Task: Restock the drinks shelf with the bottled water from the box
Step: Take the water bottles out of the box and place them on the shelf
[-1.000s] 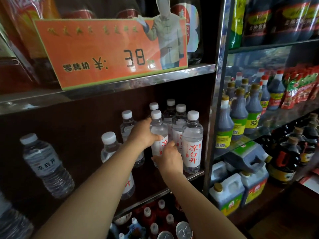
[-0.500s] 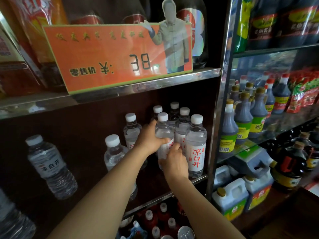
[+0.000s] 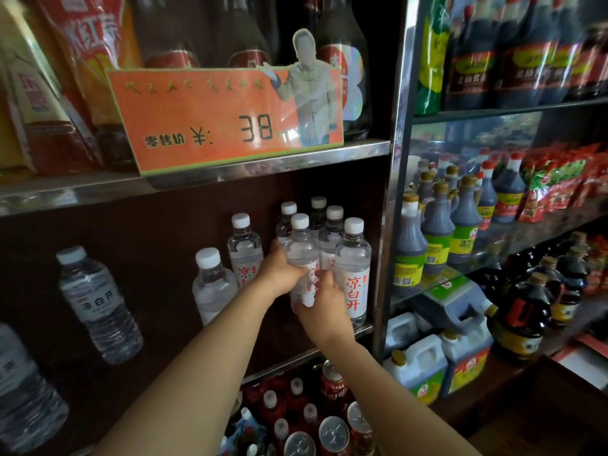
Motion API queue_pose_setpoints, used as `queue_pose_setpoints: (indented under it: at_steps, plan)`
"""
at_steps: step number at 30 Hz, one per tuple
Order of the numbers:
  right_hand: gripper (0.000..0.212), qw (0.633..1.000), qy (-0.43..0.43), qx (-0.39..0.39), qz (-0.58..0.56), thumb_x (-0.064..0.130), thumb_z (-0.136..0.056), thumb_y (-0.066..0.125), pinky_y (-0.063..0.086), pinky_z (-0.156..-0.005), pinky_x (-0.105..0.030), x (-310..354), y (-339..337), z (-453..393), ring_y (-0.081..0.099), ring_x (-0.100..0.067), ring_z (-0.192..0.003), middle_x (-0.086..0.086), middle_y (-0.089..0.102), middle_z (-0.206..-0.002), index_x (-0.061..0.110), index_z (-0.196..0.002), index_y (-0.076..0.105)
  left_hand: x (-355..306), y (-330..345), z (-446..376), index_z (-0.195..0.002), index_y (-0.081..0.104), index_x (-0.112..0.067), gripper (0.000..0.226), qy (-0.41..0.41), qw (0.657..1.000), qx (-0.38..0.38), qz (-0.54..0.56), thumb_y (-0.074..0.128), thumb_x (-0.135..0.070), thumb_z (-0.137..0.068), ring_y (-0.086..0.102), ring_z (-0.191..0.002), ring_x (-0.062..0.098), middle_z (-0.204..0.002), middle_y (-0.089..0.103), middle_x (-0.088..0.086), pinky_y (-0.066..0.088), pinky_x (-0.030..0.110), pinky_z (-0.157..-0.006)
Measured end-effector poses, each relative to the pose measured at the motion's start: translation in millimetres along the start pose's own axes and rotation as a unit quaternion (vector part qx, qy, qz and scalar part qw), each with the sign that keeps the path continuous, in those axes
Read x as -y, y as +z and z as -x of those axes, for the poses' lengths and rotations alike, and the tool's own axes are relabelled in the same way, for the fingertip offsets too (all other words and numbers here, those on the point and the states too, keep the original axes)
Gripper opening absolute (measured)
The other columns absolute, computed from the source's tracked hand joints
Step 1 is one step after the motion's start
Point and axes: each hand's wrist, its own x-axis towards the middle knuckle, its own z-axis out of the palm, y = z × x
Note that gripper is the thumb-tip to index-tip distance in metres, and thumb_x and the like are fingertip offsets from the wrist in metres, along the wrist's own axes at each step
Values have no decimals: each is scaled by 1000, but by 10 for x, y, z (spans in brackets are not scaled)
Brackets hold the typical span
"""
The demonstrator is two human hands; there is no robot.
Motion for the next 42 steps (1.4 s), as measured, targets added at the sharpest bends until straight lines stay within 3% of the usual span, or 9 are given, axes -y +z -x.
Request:
queue_pose_setpoints:
  at_steps: [3,6,14,17,27,34,37,39,42]
  plan:
    - [59,1000,-9,18,10,26,-81,72,48,-89,-31,69,-172,37,59,-24,-112,-8,63,-121,12,-133,48,-14,-168,165,-146,29,-11,76,-36,999,14,9,69,-23,-83,46,-129,22,-141,46,4,39,32,-105]
    - [57,1000,-13,28,-3,25,-81,73,47,-89,-29,180,-321,81,59,-23,-112,-9,64,-121,10,-132,52,-78,-309,393,-147,29,-8,71,-45,999,9,0,64,-28,-88,48,-128,28,-145,42,10,41,38,-105]
    - [52,987,-57,109,106,33,-77,77,42,-77,-23,594,-502,386,62,-19,-104,-4,66,-114,14,-122,59,-129,-784,1234,-135,50,-11,44,9,995,53,-83,55,-24,-93,54,-120,20,-130,57,7,40,26,-99]
    - [50,975,-84,151,139,30,-78,77,43,-79,-24,822,-509,605,61,-21,-104,-6,67,-112,12,-121,60,-16,-1027,1587,-121,57,-15,30,3,993,57,-102,58,-21,-92,55,-104,15,-116,59,8,44,27,-94]
    - [42,931,-182,284,141,33,-74,81,43,-74,-21,1884,191,1828,63,-16,-94,-2,68,-98,14,-108,64,907,-2234,3209,-136,47,-11,56,-124,983,15,-137,67,-28,-87,54,-119,19,-133,52,4,42,24,-95]
    - [40,847,-270,438,136,31,-80,76,45,-76,-26,2696,1175,3215,62,-19,-98,-2,65,-101,12,-112,61,1896,-3097,4919,-135,48,-9,54,-258,957,-63,-113,63,-32,-89,55,-116,19,-134,52,8,42,23,-82]
    - [36,810,-305,483,134,28,-79,77,47,-77,-28,2935,1619,3973,62,-18,-91,-5,68,-100,12,-109,62,2275,-3329,5812,-121,57,-4,40,-298,941,-121,-107,64,-27,-89,57,-97,17,-117,63,15,40,19,-73]
    - [37,784,-329,509,133,30,-76,78,48,-77,-28,3062,1902,4494,64,-20,-93,-7,70,-100,15,-106,64,2494,-3438,6406,-111,60,-5,33,-341,925,-143,-89,65,-28,-88,55,-96,16,-113,63,16,43,24,-80]
    - [43,740,-356,555,134,36,-77,77,45,-79,-27,3209,2253,5255,61,-22,-101,-4,66,-108,18,-113,62,2808,-3521,7200,-115,62,3,59,-371,912,-174,-29,74,-41,-77,57,-91,16,-108,66,14,49,22,-81]
